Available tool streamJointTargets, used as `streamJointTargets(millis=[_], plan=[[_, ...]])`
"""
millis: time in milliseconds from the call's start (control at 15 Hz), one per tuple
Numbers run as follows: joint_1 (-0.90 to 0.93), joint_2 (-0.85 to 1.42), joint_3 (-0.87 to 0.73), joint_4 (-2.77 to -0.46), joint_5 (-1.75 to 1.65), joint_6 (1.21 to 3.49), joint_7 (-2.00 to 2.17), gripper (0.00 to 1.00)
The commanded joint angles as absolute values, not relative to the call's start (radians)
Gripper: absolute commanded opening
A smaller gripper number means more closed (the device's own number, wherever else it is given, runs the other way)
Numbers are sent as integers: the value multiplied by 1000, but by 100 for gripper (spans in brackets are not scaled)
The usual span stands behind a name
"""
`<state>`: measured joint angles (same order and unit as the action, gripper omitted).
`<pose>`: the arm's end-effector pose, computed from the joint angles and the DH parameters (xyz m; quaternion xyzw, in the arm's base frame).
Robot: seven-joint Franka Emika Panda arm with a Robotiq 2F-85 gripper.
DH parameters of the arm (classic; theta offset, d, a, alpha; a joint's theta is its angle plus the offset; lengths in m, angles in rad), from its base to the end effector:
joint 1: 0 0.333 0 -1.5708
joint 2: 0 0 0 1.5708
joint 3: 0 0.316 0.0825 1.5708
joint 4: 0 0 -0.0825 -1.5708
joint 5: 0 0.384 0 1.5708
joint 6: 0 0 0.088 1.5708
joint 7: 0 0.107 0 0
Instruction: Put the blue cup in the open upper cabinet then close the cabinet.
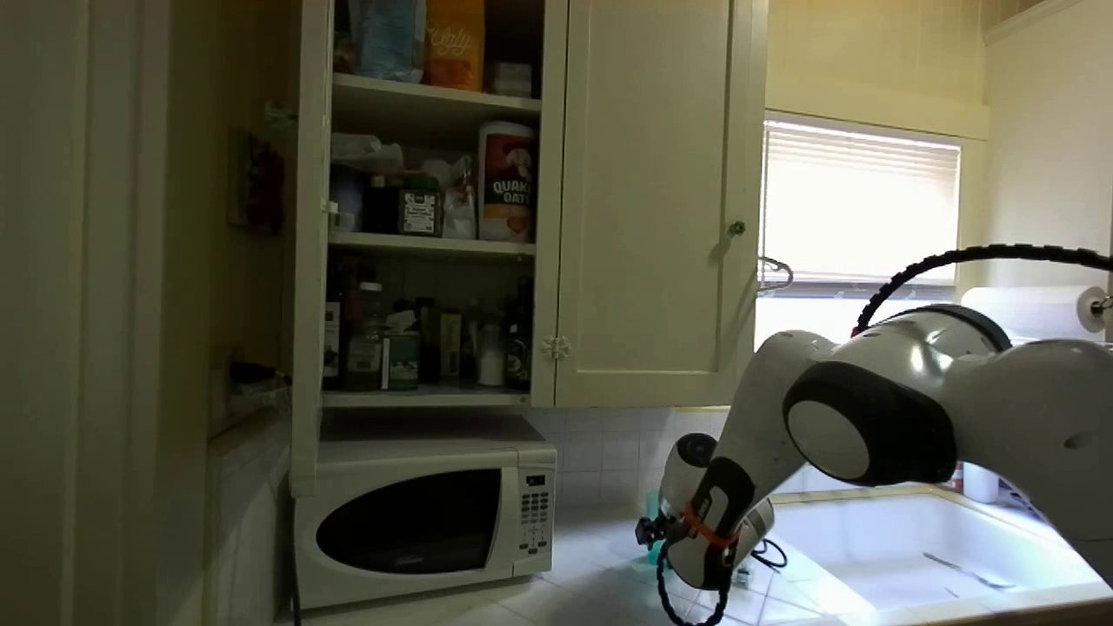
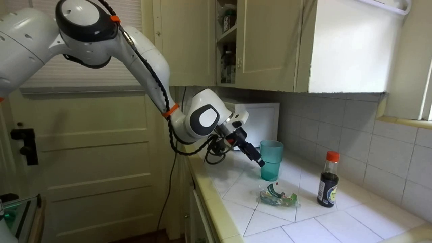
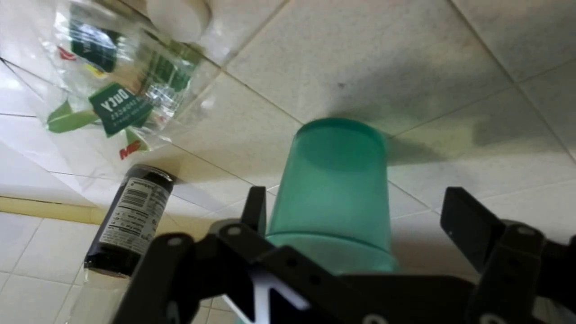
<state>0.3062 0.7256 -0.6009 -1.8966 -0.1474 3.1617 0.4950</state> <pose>0.6618 -0.1357 0.2400 0.9175 -0.1798 0.3205 0.1520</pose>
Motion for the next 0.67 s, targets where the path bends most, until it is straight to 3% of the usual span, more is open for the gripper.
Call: streamJointTargets(millis=[0, 600], plan=[[341, 799, -644, -1854, -31, 3160, 456, 100], [368, 836, -686, -1828, 65, 3157, 403, 100]])
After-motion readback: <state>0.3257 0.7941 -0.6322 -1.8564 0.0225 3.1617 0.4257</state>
